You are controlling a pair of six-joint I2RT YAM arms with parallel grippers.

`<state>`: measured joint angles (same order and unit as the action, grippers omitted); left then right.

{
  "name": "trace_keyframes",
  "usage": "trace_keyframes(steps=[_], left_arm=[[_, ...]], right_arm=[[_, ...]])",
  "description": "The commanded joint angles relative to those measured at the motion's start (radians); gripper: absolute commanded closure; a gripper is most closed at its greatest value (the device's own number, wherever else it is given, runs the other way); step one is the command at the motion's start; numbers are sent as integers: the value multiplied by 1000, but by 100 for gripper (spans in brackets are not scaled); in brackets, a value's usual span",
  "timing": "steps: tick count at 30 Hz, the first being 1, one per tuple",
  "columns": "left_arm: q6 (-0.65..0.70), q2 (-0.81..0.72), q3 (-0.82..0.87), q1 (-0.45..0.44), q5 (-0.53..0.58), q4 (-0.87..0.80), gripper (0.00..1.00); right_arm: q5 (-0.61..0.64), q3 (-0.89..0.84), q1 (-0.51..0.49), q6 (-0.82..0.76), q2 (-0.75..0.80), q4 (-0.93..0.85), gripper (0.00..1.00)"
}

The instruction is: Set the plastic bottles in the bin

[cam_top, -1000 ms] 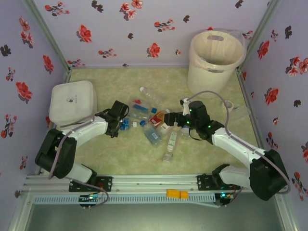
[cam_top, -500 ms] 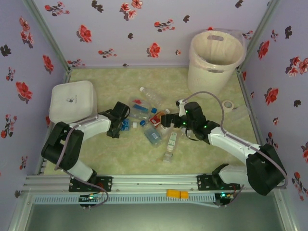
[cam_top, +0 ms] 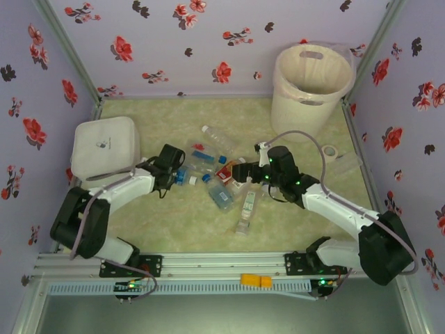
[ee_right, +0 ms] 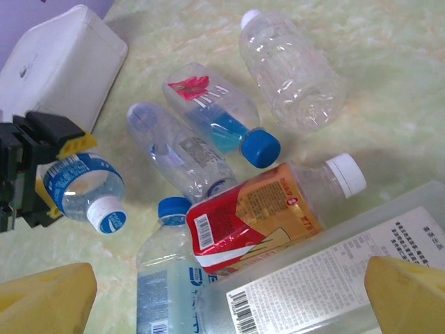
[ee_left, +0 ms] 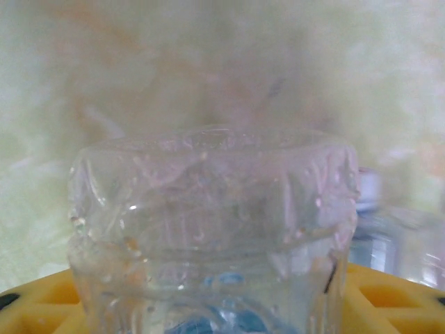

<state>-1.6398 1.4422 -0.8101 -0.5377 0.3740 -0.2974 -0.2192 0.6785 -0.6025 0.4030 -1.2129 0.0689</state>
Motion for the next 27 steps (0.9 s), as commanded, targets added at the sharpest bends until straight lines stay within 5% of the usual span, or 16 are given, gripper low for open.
trace_keyframes(steps=[1,5,9,27], left_arm=[[223,-85,-20,-50,100,147,48],[409,-105,-41,-130,118,345,48],[525,-73,-139,-185,104,341,47],[553,9,-199,-293,-93,415,44]], right_arm=[[-53,52,-8,-38,19,-15,0],[-136,60,-8,-35,25,7,0],[-188,10,-7,-22,29,133,0],[-316,-32,-8,54,-91,383,6]])
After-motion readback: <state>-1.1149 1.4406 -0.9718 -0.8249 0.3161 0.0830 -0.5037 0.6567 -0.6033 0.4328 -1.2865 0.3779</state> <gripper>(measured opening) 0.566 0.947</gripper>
